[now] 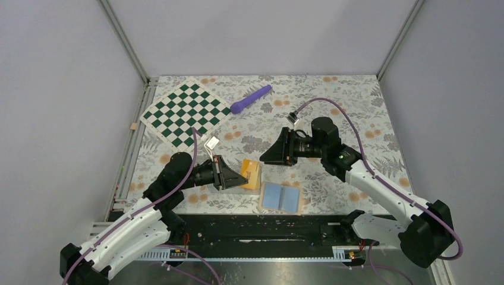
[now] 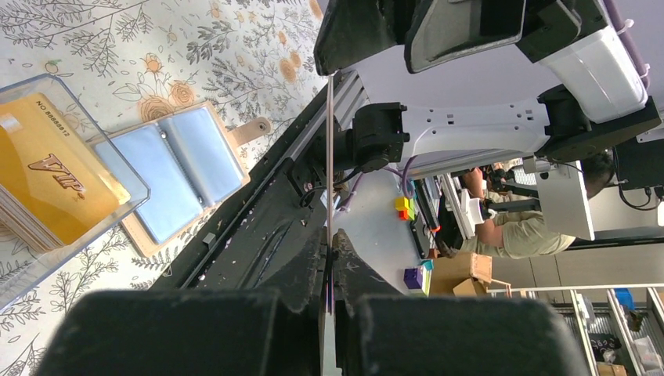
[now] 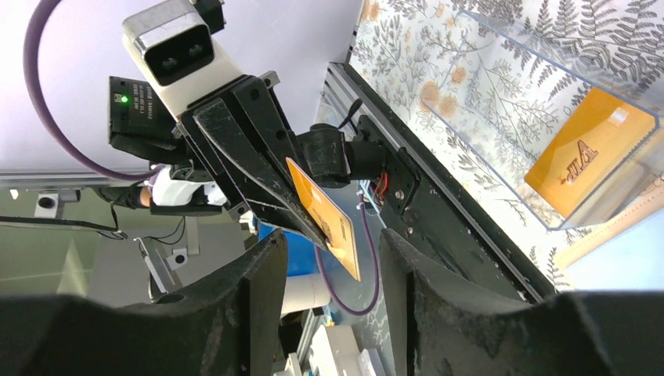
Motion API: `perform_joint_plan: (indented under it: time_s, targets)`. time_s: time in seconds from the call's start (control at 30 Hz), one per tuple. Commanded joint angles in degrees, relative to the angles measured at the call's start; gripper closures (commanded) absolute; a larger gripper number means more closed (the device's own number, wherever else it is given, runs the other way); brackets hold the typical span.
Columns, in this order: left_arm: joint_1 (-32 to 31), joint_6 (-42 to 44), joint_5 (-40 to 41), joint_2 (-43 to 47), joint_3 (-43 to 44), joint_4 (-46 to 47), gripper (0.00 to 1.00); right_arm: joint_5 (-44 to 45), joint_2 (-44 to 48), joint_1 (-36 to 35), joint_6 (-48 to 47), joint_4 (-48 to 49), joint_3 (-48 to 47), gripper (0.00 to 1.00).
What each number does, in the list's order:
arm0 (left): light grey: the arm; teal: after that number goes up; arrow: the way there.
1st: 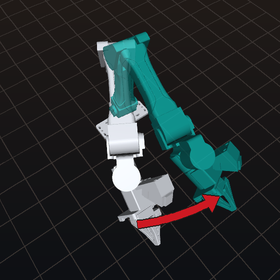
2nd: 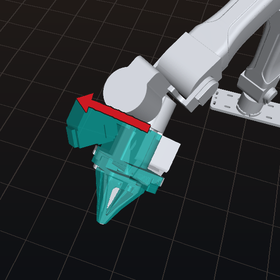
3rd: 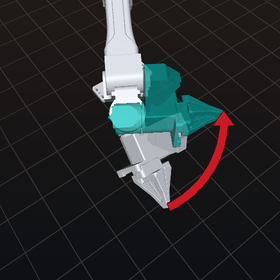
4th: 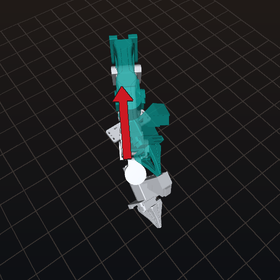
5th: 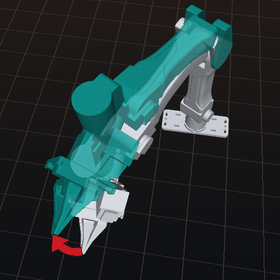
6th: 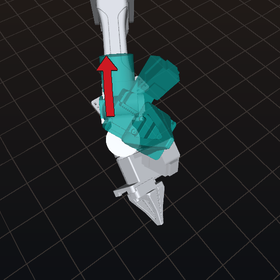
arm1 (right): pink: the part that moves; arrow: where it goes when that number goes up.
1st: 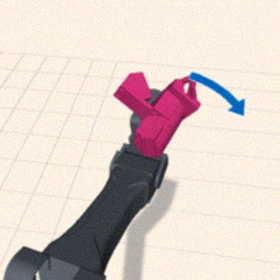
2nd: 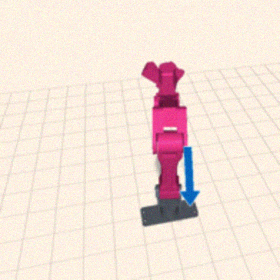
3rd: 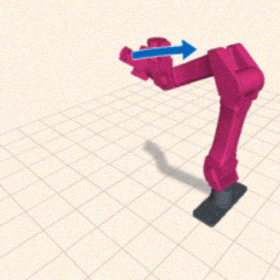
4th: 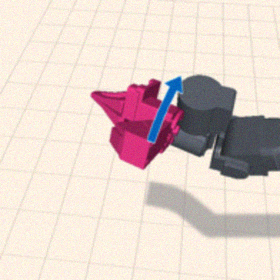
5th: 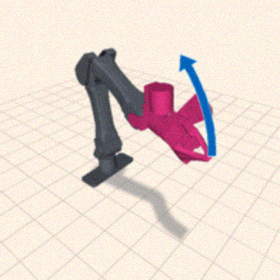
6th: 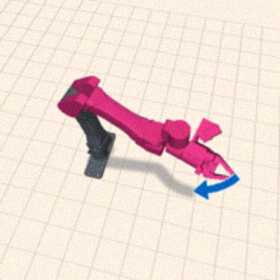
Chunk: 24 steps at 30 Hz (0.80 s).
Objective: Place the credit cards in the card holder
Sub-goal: Place the credit card in the storage box.
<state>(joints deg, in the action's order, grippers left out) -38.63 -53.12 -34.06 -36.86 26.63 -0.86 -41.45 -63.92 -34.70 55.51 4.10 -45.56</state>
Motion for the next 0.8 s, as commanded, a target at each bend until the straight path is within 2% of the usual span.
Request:
perform_joint_plan:
  time_s: [0.0,0.23,0.5,0.6,0.77]
  targets:
    - [-0.2,1.6,1.8,-0.2,2.5,1.0,1.0,0.1,-1.2,0.0,-4.1,-7.2,-4.6,0.47]
    - [-0.8,1.9,2.3,-1.7,3.0,1.0,1.0,1.6,-3.0,-2.4,-3.3,-8.1,-5.5,0.45]
    - [-1.5,2.0,2.9,-2.1,3.1,1.0,1.0,2.3,-5.1,-5.3,-2.2,-6.9,-7.0,0.49]
    - [-1.8,2.3,3.5,-2.5,3.0,1.0,1.0,2.5,-5.2,-5.8,-1.4,-6.3,-7.2,0.63]
    - [-2.2,3.4,5.1,-3.0,3.5,-2.5,1.0,3.2,-4.8,-6.4,-1.3,-7.6,-7.8,0.78]
